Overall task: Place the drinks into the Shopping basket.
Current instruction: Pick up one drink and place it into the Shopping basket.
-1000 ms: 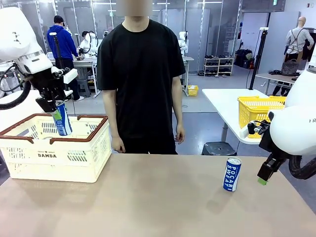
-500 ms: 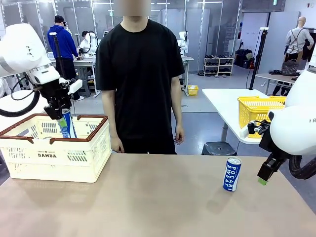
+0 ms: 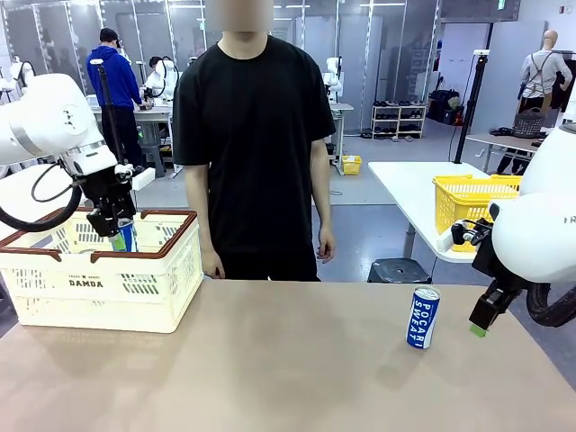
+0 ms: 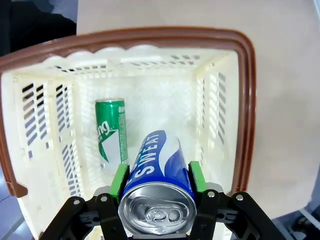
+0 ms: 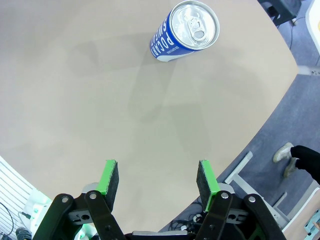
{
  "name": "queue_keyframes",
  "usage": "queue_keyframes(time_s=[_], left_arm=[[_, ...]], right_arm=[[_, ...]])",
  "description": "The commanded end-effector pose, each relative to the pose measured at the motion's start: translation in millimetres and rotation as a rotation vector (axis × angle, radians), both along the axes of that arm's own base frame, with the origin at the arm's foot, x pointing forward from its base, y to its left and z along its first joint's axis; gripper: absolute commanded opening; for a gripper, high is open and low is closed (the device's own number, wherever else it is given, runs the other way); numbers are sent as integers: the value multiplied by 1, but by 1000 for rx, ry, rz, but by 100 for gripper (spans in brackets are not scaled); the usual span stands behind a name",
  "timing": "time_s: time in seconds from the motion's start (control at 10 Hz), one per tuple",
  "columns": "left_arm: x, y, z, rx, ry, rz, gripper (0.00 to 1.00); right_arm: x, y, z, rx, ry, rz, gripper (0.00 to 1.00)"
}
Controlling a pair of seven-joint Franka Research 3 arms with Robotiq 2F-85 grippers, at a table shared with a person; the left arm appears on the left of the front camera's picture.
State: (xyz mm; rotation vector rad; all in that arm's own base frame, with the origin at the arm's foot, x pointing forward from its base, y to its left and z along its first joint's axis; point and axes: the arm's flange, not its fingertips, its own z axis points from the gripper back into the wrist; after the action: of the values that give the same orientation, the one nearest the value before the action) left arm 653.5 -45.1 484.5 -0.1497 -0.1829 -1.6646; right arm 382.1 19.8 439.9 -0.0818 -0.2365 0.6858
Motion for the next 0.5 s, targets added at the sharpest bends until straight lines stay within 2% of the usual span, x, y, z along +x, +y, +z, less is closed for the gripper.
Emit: queue_keyframes(time_s=[0.0, 0.4], left_arm=[[10, 12, 5, 42, 31, 11, 58], [20, 34, -17, 31, 65, 72, 58]], right_arm=[[-1, -1, 0, 4, 0, -3, 79], [-1, -1, 0, 4, 0, -3, 79]])
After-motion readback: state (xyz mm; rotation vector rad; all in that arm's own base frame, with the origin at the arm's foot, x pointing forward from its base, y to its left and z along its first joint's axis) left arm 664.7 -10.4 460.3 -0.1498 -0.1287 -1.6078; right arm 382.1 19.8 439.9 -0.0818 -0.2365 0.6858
